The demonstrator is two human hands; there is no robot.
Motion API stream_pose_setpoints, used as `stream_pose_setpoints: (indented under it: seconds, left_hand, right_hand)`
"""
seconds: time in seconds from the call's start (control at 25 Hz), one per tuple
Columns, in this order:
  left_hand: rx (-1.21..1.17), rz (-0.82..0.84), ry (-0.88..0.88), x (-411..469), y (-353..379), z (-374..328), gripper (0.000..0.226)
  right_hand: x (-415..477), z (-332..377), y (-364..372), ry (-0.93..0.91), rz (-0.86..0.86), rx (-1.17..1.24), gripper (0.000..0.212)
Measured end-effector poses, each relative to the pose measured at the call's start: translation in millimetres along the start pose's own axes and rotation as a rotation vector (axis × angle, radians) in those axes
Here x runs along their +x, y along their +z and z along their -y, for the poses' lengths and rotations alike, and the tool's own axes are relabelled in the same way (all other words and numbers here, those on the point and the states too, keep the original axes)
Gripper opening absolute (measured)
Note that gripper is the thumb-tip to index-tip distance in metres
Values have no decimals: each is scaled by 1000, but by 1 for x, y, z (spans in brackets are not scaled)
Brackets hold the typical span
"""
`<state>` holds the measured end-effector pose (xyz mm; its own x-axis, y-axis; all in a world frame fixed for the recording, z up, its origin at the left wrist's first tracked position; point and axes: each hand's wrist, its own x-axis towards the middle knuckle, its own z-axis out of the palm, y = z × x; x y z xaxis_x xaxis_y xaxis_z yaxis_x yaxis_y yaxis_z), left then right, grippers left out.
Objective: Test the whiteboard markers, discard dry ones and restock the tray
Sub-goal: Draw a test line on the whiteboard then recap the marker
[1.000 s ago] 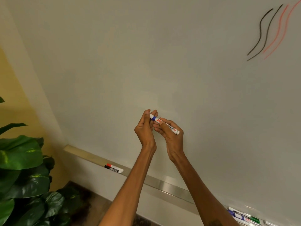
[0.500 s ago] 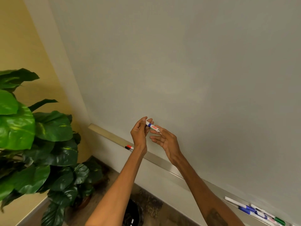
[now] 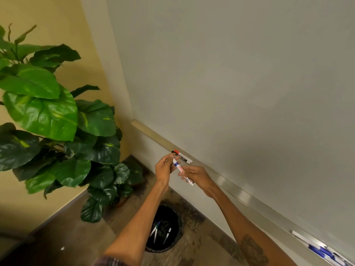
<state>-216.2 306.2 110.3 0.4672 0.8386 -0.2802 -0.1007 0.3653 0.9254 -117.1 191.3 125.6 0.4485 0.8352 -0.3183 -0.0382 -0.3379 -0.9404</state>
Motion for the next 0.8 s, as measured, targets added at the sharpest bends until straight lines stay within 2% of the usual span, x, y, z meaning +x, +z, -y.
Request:
stream_pose_setpoints:
  seconds: [0.16,0.32,0.44,0.56,0.64,0.8]
  left_hand:
    - [128,-30,-97,9,-47,39,21]
    - [258,-105,-238,13,-88,78,18]
    - [334,-138,-326,9,-116,97,22]
    - [382,-150,-401,3,-136,106,27]
    - [429,-151,-434,4,-148,111,26]
    - [453,-134,-453,6,-160,114,26]
  right_hand:
    - [22,-36,28,169,122,-147,21]
    - [31,-76,57,351,132,-142,17]
    - [32,-115,80,513,103,-201,4]
    - [35,-153,95,604,88,-393,8]
    - [37,-168,102,614,75,-556,19]
    - [40,-179,112,660,115,-637,30]
